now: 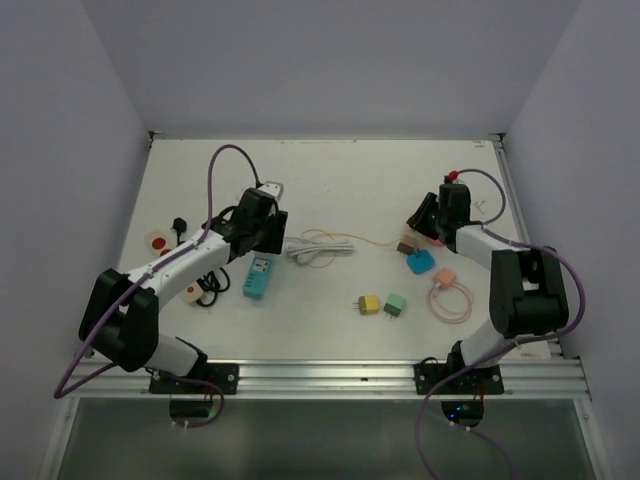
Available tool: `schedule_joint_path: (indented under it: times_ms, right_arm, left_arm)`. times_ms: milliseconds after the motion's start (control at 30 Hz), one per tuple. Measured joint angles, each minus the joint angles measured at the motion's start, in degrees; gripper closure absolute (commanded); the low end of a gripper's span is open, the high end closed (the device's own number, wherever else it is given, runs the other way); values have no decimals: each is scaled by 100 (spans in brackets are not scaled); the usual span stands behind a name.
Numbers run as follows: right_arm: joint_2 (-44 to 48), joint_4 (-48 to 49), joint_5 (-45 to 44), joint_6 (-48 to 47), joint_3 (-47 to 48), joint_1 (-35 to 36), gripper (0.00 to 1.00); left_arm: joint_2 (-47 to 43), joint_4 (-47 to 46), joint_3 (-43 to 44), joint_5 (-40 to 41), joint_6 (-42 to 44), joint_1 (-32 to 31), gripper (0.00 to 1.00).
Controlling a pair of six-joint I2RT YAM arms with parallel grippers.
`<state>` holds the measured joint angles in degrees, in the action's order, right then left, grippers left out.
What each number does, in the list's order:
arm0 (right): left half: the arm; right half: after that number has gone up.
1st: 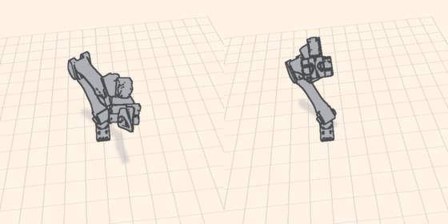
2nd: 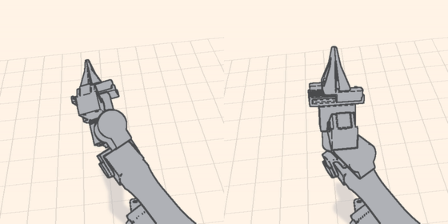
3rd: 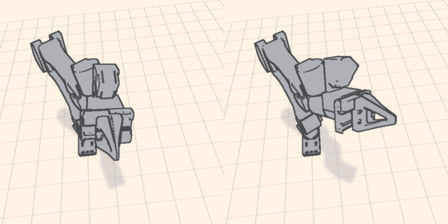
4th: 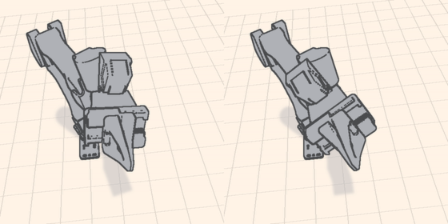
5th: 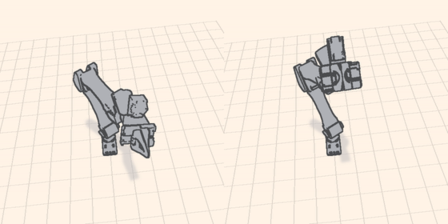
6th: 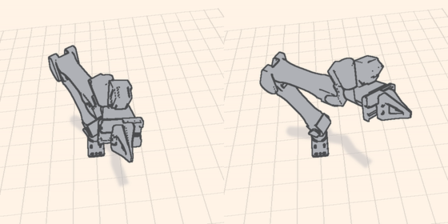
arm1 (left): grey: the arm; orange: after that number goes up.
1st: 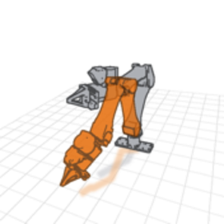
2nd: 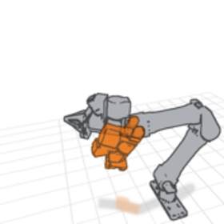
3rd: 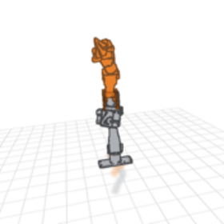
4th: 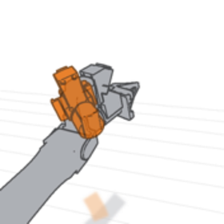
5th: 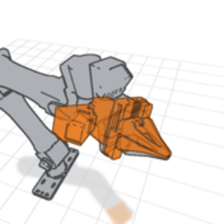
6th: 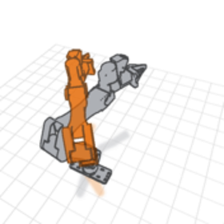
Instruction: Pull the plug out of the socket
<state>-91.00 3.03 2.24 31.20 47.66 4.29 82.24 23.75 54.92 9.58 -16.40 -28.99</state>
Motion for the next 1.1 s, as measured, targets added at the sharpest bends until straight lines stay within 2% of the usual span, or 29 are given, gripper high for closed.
schedule_joint_path:
  times_ms: [33, 67, 133, 233, 267, 333, 367, 400, 467, 500, 567, 600, 700, 933, 1100]
  right_arm:
    - [-116, 9, 70, 33, 13, 0, 69]
    - [-240, 11, 168, 70, 28, 4, 58]
    - [-424, 7, 343, 151, 59, 9, 50]
    - [-520, 4, 485, 216, 140, 9, 32]
    - [-509, 7, 503, 225, 153, 9, 23]
    - [-409, -13, 507, 197, 157, 9, 14]
    - [-313, -55, 501, 168, 157, 9, 8]
    - [-184, -114, 487, 116, 160, 9, 6]
    - [179, -313, 455, 2, 166, 9, 2]
    - [402, -439, 422, -68, 184, 9, 1]
    - [918, -745, 310, -227, 297, 9, 1]
    - [1172, -892, 245, -302, 380, 9, 1]
    - [1985, -1360, 2, -472, 632, 9, 1]
    - [3453, -2756, -664, -868, 1449, 9, 1]
    - [4354, -3709, -1204, -1182, 2076, 9, 1]
  left_arm:
    - [50, -63, 0, -24, -44, 0, 100]
    - [101, -133, 0, -33, -68, 0, 99]
    - [192, -271, 0, -9, -127, 0, 97]
    - [361, -431, 7, 52, -210, 0, 93]
    - [498, -481, 35, 55, -227, 0, 90]
    - [660, -544, 90, 52, -258, 0, 84]
    - [743, -623, 133, 50, -278, 0, 79]
    - [811, -688, 184, 52, -308, 0, 70]
    - [892, -789, 223, 50, -369, 0, 57]
    - [905, -824, 225, 50, -404, 0, 41]
    - [905, -826, 225, 61, -459, 0, 26]
    - [905, -820, 225, 70, -518, 0, 13]
    - [846, -796, 225, 120, -669, 0, 0]
    - [-109, -245, 361, 363, -807, 0, 0]
    - [-1228, 330, 951, 704, -782, 0, 0]
